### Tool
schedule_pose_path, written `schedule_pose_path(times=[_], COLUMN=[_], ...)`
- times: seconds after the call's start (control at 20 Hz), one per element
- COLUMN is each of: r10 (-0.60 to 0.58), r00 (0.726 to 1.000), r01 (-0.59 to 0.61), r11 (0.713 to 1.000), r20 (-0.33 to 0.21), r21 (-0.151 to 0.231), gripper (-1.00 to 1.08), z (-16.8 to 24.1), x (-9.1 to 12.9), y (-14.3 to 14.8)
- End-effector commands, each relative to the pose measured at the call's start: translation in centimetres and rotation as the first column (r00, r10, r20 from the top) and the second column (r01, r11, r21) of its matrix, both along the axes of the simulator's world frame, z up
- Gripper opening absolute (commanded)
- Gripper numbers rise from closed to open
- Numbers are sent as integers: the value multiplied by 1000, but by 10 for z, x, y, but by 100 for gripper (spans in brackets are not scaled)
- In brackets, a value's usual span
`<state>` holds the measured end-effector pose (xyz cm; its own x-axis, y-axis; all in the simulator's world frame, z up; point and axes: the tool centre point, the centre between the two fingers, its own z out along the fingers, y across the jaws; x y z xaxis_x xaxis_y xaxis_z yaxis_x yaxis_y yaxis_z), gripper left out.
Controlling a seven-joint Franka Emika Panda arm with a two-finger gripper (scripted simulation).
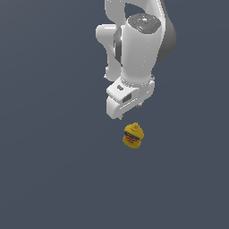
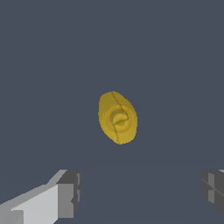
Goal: Pick up the object and move it to a goal position.
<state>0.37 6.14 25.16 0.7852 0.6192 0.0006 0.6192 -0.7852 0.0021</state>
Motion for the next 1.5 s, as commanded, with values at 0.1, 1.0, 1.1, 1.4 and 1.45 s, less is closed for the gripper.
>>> schedule_pose_path(times=[0.1,1.0,1.1,1.4,1.45], r10=[128,300,301,303,304], r00=[992,954,954,953,953], r01=[-128,-300,-301,-303,-304], r11=[992,954,954,953,953], r20=[-1,-2,-2,-2,-2], r21=[-1,1,1,2,2], gripper=[100,100,100,100,100], z=[-12,-32,-36,-63,-67], x=[10,22,22,21,21], y=[13,31,31,31,31])
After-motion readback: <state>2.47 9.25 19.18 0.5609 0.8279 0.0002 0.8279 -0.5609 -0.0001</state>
